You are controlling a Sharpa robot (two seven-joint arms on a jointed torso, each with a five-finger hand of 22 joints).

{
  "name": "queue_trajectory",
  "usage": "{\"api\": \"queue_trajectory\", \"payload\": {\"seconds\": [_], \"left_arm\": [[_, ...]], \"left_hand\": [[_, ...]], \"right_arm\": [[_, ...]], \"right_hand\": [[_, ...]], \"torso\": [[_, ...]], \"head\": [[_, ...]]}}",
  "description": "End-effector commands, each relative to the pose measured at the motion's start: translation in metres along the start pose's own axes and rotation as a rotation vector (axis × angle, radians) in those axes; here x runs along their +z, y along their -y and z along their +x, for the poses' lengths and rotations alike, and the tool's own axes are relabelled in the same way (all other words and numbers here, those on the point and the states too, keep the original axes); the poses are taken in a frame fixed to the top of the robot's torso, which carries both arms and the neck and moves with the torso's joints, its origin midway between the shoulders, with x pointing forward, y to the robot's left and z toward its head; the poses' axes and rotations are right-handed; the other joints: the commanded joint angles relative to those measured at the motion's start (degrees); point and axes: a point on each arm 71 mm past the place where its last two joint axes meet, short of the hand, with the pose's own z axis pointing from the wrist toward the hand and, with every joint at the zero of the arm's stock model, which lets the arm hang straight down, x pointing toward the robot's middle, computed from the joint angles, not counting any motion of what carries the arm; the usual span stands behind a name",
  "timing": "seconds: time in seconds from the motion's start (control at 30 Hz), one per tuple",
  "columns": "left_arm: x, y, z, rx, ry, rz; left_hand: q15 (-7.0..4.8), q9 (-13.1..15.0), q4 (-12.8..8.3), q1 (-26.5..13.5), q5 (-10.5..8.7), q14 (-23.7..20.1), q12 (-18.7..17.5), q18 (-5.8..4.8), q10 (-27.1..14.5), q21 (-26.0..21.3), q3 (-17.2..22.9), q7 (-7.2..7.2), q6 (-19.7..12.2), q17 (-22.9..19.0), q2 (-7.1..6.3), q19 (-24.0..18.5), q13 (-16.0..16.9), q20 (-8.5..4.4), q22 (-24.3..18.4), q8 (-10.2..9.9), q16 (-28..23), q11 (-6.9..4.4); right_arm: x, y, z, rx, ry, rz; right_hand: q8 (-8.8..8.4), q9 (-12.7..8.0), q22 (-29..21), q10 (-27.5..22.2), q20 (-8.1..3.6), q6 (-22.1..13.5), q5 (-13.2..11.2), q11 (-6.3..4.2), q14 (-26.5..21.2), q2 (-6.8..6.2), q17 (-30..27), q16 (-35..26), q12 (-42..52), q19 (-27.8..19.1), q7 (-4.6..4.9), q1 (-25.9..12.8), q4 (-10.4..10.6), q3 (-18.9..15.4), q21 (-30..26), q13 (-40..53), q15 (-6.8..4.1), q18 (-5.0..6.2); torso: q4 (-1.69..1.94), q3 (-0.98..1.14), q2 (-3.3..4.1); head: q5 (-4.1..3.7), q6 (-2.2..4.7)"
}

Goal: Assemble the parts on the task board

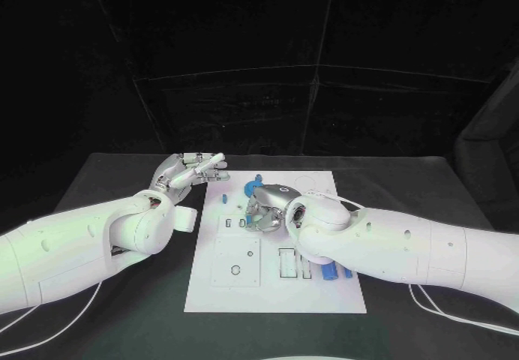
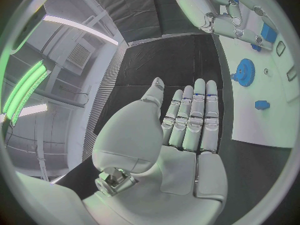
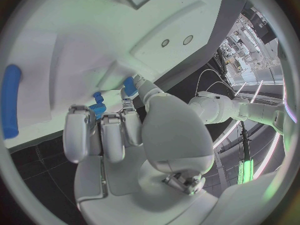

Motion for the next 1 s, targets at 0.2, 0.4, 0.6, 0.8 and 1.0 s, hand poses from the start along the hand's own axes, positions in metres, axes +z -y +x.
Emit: {"api": "queue_trajectory", "payload": {"seconds": [0.2, 0.4, 0.6, 0.8, 1.0], "left_arm": [[0.0008, 0.0016, 0.0026, -0.007, -0.01, 0.012], [0.0007, 0.0015, 0.0023, -0.007, -0.01, 0.011], [0.0005, 0.0016, 0.0018, -0.006, -0.009, 0.011], [0.0005, 0.0016, 0.0012, -0.006, -0.008, 0.01], [0.0003, 0.0015, 0.0007, -0.006, -0.008, 0.009]], "left_hand": [[0.02, -0.01, -0.47, 0.2, -0.16, 0.49, -0.36, 0.31, 0.35, -0.09, -0.04, 0.16, 0.39, 0.09, 0.55, 0.06, -0.04, -0.06, -0.08, -0.21, -0.24, -0.14], [0.02, -0.01, -0.47, 0.2, -0.16, 0.49, -0.36, 0.31, 0.35, -0.09, -0.04, 0.16, 0.39, 0.09, 0.55, 0.06, -0.04, -0.06, -0.08, -0.21, -0.24, -0.14], [0.02, -0.01, -0.47, 0.2, -0.16, 0.49, -0.36, 0.31, 0.35, -0.09, -0.04, 0.16, 0.39, 0.09, 0.55, 0.06, -0.04, -0.06, -0.08, -0.21, -0.24, -0.14], [0.02, -0.01, -0.47, 0.2, -0.16, 0.49, -0.36, 0.31, 0.35, -0.09, -0.04, 0.16, 0.39, 0.09, 0.55, 0.06, -0.04, -0.06, -0.08, -0.21, -0.24, -0.14], [0.02, -0.01, -0.52, 0.19, -0.16, 0.49, -0.41, 0.31, 0.37, -0.11, -0.09, 0.19, 0.41, 0.1, 0.54, 0.04, -0.05, -0.06, -0.1, -0.24, -0.29, -0.12]], "right_arm": [[0.0003, 0.0007, 0.0041, -0.021, -0.037, 0.007], [0.0005, -0.0006, 0.0047, -0.022, -0.04, 0.005], [0.0006, 0.0001, 0.0039, -0.019, -0.027, 0.011], [0.0007, -0.0002, 0.0034, -0.015, -0.016, 0.013], [0.0008, -0.0013, 0.0022, -0.004, 0.009, 0.015]], "right_hand": [[-1.07, -0.35, -0.14, -0.65, 0.14, -0.83, -0.15, 0.71, 4.64, -1.24, 8.88, -0.41, -1.12, 0.21, 0.12, -1.0, 0.24, -0.57, 0.14, 3.71, 0.21, -0.35], [-1.84, -0.67, -0.3, -1.28, 0.51, -1.75, 2.63, 1.12, 4.62, -2.28, 8.78, -0.48, -2.03, 0.1, 0.57, -1.88, 0.44, -1.13, 0.03, 2.97, 0.59, -0.31], [-2.4, -0.93, -0.47, -2.25, 0.72, -2.6, 3.19, 1.38, 4.58, -2.91, 8.62, -0.56, -3.41, 0.0, 0.86, -2.26, 0.5, -1.59, -0.06, 1.74, 0.8, -0.28], [-2.73, -1.06, -0.64, -2.65, 0.87, -3.23, 3.13, 1.56, 4.56, -3.25, 8.58, -0.6, -3.94, -0.11, 1.03, -2.65, 0.69, -2.0, -0.16, 1.27, 0.96, -0.24], [-3.37, -1.22, -0.83, -3.31, 1.13, -4.62, 2.28, 1.85, 4.55, -3.68, 8.56, -0.63, -4.76, -0.23, 1.31, -3.57, 1.37, -2.98, -0.28, 0.52, 1.22, -0.2]], "torso": [[0.01, -0.01, -0.01], [0.06, -0.02, 0.0], [0.06, -0.03, -0.02], [0.04, -0.02, -0.02], [0.06, -0.01, 0.02]], "head": [[0.26, -0.08], [0.24, -0.11], [0.27, -0.19], [0.29, -0.14], [0.4, -0.18]]}}
